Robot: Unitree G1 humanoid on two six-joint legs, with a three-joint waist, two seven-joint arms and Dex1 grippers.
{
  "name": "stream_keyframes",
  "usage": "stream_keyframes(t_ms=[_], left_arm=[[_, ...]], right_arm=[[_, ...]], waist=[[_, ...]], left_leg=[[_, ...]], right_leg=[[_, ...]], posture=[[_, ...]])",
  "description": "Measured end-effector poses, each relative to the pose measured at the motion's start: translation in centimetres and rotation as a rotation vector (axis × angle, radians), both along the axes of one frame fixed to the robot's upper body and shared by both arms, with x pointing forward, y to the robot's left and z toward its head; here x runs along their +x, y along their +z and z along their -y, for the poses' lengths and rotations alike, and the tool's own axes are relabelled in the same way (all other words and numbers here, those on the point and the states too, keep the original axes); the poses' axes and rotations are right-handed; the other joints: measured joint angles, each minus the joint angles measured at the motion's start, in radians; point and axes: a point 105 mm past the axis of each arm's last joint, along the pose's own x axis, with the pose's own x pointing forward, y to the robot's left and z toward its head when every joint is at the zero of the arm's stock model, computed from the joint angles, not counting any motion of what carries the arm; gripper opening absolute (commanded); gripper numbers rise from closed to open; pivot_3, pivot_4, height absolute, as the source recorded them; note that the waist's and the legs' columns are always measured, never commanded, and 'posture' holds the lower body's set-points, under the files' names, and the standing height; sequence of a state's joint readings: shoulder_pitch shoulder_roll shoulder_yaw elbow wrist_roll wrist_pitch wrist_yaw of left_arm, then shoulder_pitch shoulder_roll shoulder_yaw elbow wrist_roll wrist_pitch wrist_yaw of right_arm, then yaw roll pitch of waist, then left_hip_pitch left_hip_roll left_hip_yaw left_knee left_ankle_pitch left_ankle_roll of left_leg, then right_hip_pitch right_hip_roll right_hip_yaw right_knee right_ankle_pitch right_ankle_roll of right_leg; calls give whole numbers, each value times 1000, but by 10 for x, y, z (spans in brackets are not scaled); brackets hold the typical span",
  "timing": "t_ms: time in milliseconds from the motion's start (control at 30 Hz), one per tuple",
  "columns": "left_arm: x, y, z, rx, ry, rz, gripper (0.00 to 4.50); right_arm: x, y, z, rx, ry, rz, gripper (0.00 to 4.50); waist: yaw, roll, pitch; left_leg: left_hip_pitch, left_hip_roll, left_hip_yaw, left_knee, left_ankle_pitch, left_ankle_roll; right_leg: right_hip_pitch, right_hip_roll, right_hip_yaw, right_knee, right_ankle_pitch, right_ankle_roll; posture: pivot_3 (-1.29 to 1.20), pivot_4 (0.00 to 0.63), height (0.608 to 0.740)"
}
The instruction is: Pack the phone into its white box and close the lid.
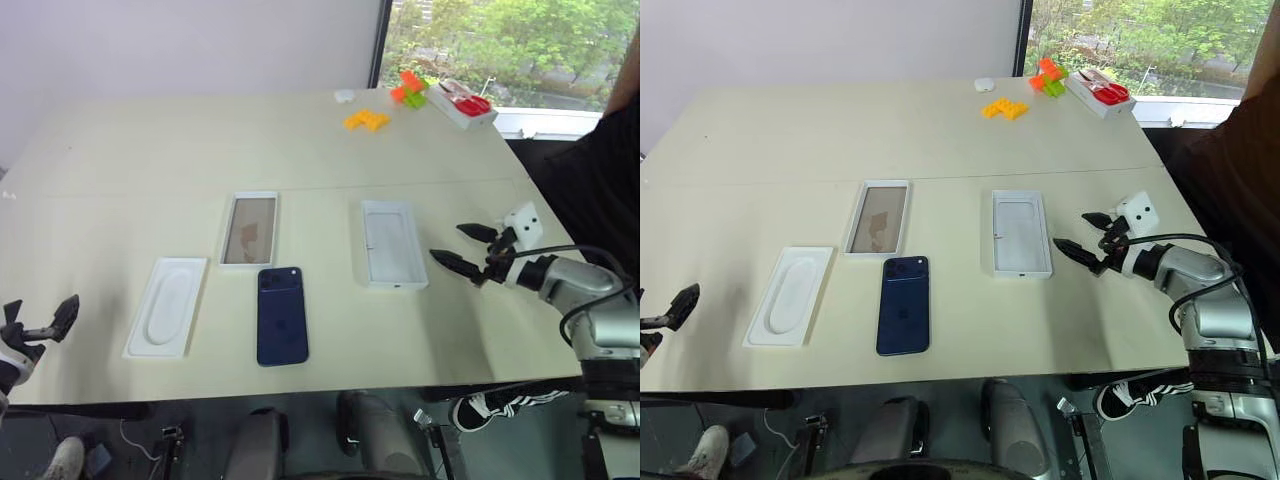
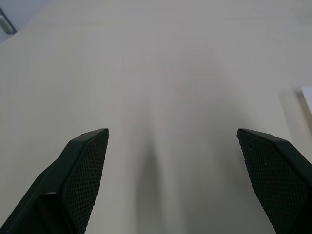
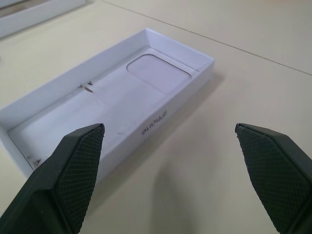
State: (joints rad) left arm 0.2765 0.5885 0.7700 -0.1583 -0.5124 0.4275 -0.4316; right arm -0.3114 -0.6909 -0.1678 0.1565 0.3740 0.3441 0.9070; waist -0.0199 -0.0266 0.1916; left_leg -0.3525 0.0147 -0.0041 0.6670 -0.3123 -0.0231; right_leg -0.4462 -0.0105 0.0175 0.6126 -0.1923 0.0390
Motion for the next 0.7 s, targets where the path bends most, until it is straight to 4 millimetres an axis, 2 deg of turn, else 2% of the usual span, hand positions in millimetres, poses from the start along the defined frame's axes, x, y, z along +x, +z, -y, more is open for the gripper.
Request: stream_keyframes(t_ms=[233, 467, 700], left_arm=[[9, 7, 3, -4, -2, 39, 4437], [11, 4, 6, -14, -13, 33, 4437], [21, -8, 29, -64, -77, 19, 4437]], right_arm=[[8, 6, -5, 10, -1, 40, 4500], [1, 1, -6, 2, 0, 31, 4500], [-2, 10, -15, -11, 19, 55, 4500]], waist=[[0, 0, 0], [1, 0, 0], [0, 0, 0]], left_leg=[[0, 0, 0, 0, 0, 0], [0, 0, 0, 0, 0, 0], [-1, 0, 0, 0, 0, 0]], right_leg=[[0, 0, 0, 0, 0, 0], [0, -1, 1, 0, 0, 0], [0, 0, 0, 0, 0, 0]], posture=[[0, 150, 734], [0, 150, 734], [0, 150, 734]])
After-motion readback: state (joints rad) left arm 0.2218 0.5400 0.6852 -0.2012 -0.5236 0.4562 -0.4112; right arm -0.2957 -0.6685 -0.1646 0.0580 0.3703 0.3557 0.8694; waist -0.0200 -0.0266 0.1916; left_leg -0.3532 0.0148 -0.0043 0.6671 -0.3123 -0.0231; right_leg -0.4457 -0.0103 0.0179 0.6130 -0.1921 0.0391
